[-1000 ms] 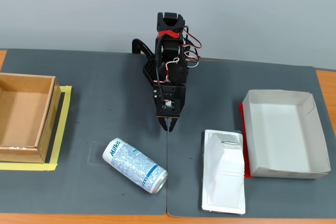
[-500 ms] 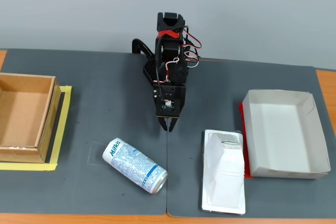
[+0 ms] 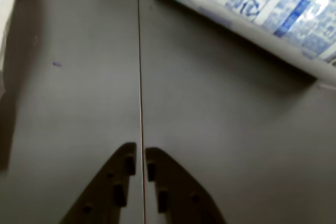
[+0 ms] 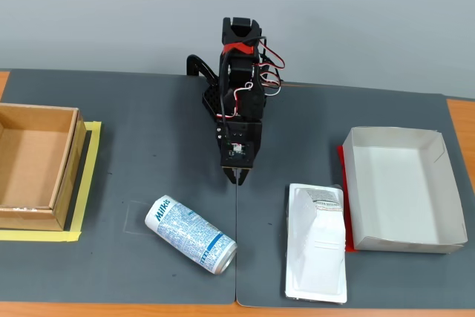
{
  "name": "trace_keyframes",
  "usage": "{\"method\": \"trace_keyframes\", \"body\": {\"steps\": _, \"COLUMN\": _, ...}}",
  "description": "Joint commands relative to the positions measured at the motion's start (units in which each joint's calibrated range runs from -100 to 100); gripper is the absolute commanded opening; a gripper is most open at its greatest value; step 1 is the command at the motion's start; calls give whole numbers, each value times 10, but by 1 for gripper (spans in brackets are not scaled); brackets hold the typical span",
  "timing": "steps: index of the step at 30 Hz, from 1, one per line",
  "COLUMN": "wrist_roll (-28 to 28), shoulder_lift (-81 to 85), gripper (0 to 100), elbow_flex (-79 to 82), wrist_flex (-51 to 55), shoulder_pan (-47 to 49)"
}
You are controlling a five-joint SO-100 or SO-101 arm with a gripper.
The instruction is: Pick the sandwich and put it in the gray box
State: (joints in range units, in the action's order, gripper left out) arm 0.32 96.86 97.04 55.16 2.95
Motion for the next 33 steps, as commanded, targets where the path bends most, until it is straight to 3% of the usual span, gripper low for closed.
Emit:
{"method": "trace_keyframes", "body": {"steps": 1, "wrist_roll": 2, "shoulder_lift": -69, "gripper": 2, "elbow_flex": -60, "wrist_flex": 8, "shoulder_pan": 4}}
{"method": "trace_keyframes", "body": {"steps": 11, "wrist_roll": 6, "shoulder_lift": -221, "gripper": 2, "elbow_flex": -196, "wrist_flex": 9, "shoulder_pan": 82}}
{"method": "trace_keyframes", "body": {"steps": 21, "wrist_roll": 116, "shoulder_lift": -304, "gripper": 2, "elbow_flex": -341, "wrist_flex": 78, "shoulder_pan": 88}}
{"method": "trace_keyframes", "body": {"steps": 33, "wrist_roll": 115, "shoulder_lift": -302, "gripper": 2, "elbow_flex": -438, "wrist_flex": 82, "shoulder_pan": 192}}
